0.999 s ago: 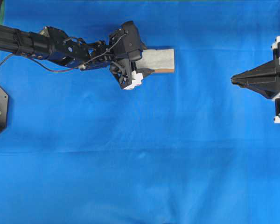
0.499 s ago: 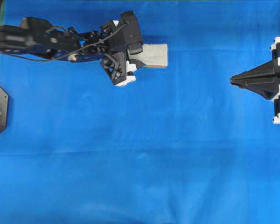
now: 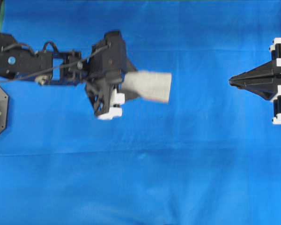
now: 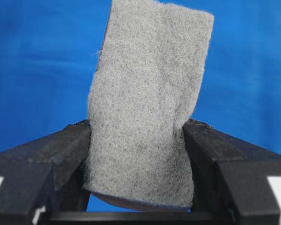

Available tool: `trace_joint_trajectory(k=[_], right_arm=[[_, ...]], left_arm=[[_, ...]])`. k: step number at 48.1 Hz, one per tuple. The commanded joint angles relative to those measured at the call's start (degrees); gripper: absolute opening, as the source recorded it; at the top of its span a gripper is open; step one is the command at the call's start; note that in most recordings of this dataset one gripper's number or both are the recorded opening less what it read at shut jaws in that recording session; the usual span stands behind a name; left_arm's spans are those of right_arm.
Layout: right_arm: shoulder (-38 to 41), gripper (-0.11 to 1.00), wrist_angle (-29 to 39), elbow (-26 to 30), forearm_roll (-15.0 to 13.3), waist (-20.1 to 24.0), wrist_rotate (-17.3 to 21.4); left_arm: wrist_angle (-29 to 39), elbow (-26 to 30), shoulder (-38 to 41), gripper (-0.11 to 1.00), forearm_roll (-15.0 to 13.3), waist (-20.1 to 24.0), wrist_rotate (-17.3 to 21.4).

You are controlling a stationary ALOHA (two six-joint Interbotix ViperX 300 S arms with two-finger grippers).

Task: Hand over the sponge with the left arm and wipe it with the right arm.
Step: 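Lift the sponge with the left gripper and hold it toward center, then move the right gripper to the sponge's free end and grasp it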

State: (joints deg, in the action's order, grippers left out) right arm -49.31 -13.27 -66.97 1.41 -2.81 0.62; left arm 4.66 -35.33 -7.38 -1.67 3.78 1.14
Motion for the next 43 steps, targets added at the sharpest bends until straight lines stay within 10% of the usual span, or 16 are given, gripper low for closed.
trace_joint_trajectory(k=[1,37,43], right_arm=[[0.44,0.00,-0.26,1.67,0.26,-0.09,0.09],[14.06,0.01,-1.41,10.90,1.93,3.60,4.13],[19.78,0.32,-0.97,14.68,1.93,4.31,4.83]], left_arm=[[-0.18,0.35,-1.23,0.47,0.00,-1.49,-2.11],[-0.44,0.09,-1.05,0.47,0.00,-3.60,-6.50],[-0.44,0.09,-1.05,0.47,0.00,-3.60,-6.50]])
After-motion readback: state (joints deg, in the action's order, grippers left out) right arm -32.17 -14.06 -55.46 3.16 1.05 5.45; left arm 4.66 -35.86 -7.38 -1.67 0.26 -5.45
